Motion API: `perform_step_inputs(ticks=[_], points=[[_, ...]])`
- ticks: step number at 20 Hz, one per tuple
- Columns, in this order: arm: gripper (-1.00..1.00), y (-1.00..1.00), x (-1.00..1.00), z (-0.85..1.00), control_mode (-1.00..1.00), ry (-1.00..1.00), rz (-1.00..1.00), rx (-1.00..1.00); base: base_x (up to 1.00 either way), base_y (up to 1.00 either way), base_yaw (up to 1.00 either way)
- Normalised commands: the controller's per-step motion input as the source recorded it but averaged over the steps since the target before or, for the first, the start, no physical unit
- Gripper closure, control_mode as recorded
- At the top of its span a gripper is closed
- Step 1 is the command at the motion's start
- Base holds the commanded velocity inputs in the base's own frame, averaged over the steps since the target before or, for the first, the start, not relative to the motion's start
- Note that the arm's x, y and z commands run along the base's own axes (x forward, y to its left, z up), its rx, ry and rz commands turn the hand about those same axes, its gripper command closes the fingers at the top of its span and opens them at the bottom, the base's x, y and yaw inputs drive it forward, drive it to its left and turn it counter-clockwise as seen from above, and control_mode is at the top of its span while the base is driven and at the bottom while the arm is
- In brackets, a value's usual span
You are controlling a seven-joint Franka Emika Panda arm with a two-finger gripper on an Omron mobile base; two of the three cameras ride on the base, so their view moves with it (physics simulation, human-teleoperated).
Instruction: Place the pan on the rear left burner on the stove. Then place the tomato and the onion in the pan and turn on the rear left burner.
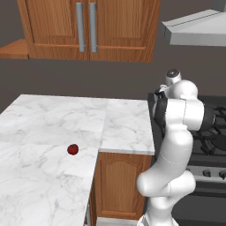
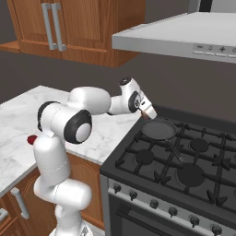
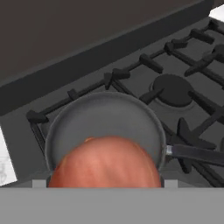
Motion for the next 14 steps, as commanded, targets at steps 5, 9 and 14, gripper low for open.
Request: perform_step_inputs(ticks=[5, 9, 14], points=[[1.00, -0.10, 0.34, -0.23, -1.00, 0.00, 0.19, 0.03, 0.00, 0.00, 0.00], [1.00, -0.22, 0.42, -0.30, -1.00, 0.00, 0.24, 0.05, 0.00, 0.00, 0.00], [1.00, -0.27, 0.40, -0.27, -1.00, 0.00, 0.24, 0.06, 0.00, 0.00, 0.00]])
